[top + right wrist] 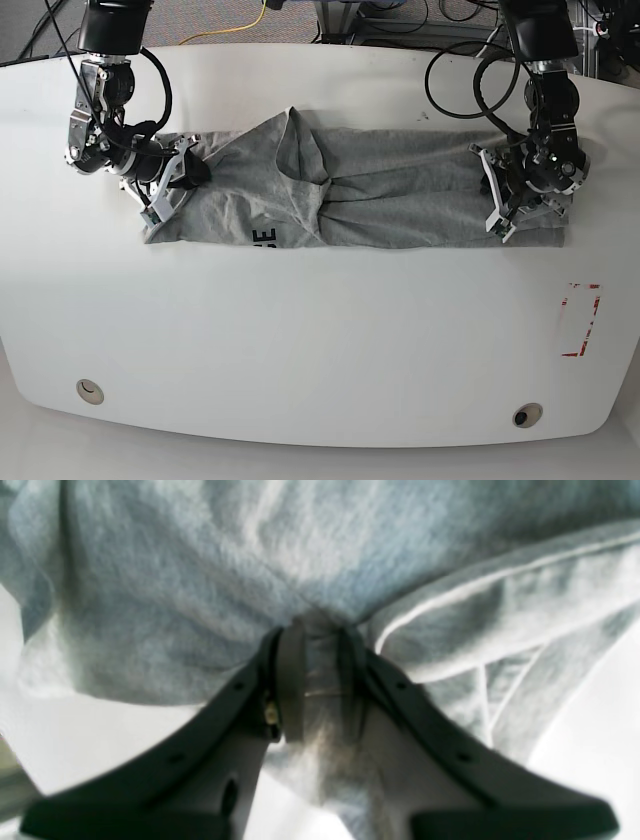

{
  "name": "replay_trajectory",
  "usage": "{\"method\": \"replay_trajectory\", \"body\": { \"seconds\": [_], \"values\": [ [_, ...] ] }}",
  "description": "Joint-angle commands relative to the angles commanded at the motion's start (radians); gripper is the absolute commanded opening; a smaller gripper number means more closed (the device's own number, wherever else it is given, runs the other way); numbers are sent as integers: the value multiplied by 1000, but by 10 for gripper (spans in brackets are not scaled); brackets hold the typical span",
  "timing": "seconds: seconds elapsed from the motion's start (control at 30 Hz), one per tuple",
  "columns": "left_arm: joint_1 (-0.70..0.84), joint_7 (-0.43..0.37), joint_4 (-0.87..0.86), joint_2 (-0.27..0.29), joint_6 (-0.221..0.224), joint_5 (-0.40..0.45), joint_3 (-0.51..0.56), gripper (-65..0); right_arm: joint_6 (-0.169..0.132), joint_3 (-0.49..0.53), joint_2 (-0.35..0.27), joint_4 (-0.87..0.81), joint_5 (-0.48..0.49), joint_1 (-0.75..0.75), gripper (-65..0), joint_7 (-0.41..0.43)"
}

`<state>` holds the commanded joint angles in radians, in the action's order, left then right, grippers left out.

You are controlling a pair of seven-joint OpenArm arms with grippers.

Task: Layout the t-shirt on the table in an organized manner, then fold the t-shirt properly
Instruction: 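Fold the shirt side inward with the left gripper toward the right gripper, then release with the left gripper and move it to the shirt's folded end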

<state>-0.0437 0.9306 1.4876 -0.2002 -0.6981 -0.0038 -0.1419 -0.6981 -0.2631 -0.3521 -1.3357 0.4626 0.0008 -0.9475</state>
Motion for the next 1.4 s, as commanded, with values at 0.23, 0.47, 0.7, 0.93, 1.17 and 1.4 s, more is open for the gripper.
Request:
{"method": "replay_trajectory", "body": {
  "seconds": [0.23, 0.47, 0.7, 0.93, 1.17, 1.4],
  "values": [
    [-48, 0, -40, 8, 0, -3, 110, -492, 0, -2, -32, 183, -63, 60, -539, 118],
    [-52, 23, 5, 37, 0, -5, 135, -492, 0, 0, -74, 235, -60, 98, -539, 143],
    [-46, 100, 155, 37, 0, -5, 97, -400, 0, 0, -92, 209, -58, 101, -539, 140],
    [-29, 120, 278, 41, 0, -6, -41, -239, 0, 0, -91, 166, -58, 94, -539, 118],
    [-35, 146, 261, 41, 0, -8, -229, -237, 0, -2, -66, 163, -58, 94, -541, 106],
    [-68, 147, 124, 23, 0, -123, -427, -236, 0, 2, -63, 164, -58, 94, -541, 106]
  ]
}}
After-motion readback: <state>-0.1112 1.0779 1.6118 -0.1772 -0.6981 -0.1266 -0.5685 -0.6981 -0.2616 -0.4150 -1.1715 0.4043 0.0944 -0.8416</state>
